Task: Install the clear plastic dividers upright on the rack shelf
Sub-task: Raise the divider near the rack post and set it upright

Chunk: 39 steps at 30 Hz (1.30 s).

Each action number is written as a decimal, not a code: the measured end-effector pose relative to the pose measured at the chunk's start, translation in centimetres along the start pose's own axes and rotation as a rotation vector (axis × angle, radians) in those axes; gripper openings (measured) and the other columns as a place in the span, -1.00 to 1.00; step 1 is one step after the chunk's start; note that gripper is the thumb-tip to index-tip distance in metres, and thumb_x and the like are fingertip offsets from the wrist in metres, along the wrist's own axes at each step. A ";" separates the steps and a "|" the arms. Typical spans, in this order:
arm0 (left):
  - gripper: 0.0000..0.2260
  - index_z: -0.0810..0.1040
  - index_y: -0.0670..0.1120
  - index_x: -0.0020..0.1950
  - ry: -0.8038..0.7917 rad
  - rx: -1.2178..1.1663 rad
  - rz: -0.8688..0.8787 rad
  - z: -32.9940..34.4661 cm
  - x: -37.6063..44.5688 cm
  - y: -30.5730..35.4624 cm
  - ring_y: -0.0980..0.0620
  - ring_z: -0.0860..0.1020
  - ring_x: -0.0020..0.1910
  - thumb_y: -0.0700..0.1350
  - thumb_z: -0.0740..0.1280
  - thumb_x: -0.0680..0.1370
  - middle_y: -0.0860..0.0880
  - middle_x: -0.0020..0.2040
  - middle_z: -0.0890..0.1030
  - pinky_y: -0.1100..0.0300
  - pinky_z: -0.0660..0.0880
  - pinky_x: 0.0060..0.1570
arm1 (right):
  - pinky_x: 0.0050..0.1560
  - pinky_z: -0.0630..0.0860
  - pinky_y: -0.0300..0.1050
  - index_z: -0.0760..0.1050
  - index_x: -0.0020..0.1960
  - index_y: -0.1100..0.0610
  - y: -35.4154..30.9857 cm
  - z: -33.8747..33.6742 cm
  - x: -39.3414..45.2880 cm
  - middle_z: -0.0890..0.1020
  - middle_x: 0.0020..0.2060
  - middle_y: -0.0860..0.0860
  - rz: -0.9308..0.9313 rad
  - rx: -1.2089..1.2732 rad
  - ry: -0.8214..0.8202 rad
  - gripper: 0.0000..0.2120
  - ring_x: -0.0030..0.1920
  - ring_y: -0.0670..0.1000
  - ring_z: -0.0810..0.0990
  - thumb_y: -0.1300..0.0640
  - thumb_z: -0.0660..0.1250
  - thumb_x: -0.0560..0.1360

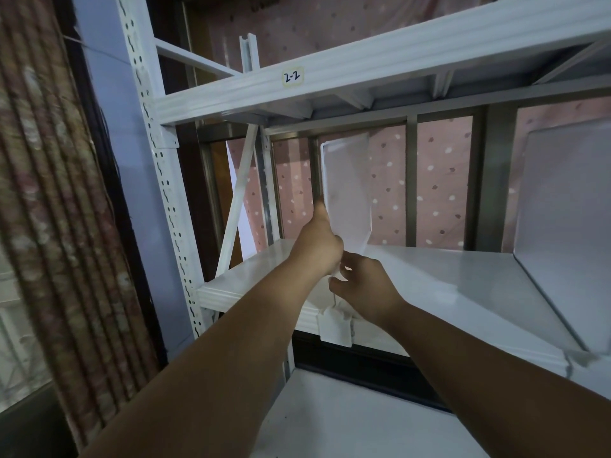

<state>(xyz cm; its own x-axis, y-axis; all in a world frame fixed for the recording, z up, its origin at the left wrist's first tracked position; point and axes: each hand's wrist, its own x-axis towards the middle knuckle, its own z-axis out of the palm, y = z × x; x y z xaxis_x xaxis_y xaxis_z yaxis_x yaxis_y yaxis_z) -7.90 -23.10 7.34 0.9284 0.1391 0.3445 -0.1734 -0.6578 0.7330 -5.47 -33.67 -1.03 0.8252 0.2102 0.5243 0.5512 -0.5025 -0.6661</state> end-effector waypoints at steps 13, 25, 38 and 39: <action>-0.18 -0.12 0.17 0.69 0.013 0.099 0.041 0.5 0.4 -2.0 0.09 0.53 -0.22 -0.23 0.32 0.65 -0.02 0.22 0.53 -0.05 0.74 -0.02 | -0.10 0.64 0.05 0.54 0.23 0.09 1.0 1.1 -0.7 0.70 -0.14 0.10 -0.013 0.032 -0.012 -0.69 -0.12 0.11 0.71 0.14 0.34 0.48; -0.37 0.13 0.08 0.67 -0.023 0.004 0.004 0.8 0.3 -2.5 -0.16 0.62 0.20 -0.21 0.31 0.67 -0.08 0.39 0.55 -0.08 0.66 0.22 | -0.08 0.64 -0.12 0.44 0.40 -0.02 1.4 1.0 -1.0 0.71 -0.05 0.00 -0.004 0.058 -0.027 -0.57 -0.04 0.01 0.73 0.07 0.35 0.53; -0.62 0.38 -0.08 0.56 0.023 0.022 -0.021 2.5 -0.8 -3.1 -0.18 0.64 0.21 -0.14 0.19 0.73 -0.15 0.38 0.59 -0.04 0.62 0.28 | 0.28 0.41 -0.19 0.31 0.55 0.12 2.6 -0.9 -1.2 0.50 0.45 0.09 0.146 -0.059 -0.062 -0.29 0.37 0.08 0.53 -0.11 0.43 0.51; -0.64 0.40 -0.08 0.54 0.015 0.016 -0.012 2.4 -0.9 -3.3 -0.15 0.64 0.20 -0.12 0.19 0.73 -0.14 0.38 0.60 -0.01 0.61 0.28 | 0.29 0.38 -0.20 0.28 0.57 0.12 2.6 -1.1 -1.2 0.47 0.47 0.08 0.151 -0.071 -0.069 -0.26 0.40 0.08 0.50 -0.12 0.43 0.51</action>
<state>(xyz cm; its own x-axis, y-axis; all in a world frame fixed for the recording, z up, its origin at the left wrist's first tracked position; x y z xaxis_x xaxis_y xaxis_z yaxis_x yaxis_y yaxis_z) -7.37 -22.83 3.18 0.9252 0.1578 0.3450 -0.1575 -0.6674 0.7278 -5.14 -36.14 -2.81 0.9058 0.1838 0.3817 0.4122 -0.5899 -0.6943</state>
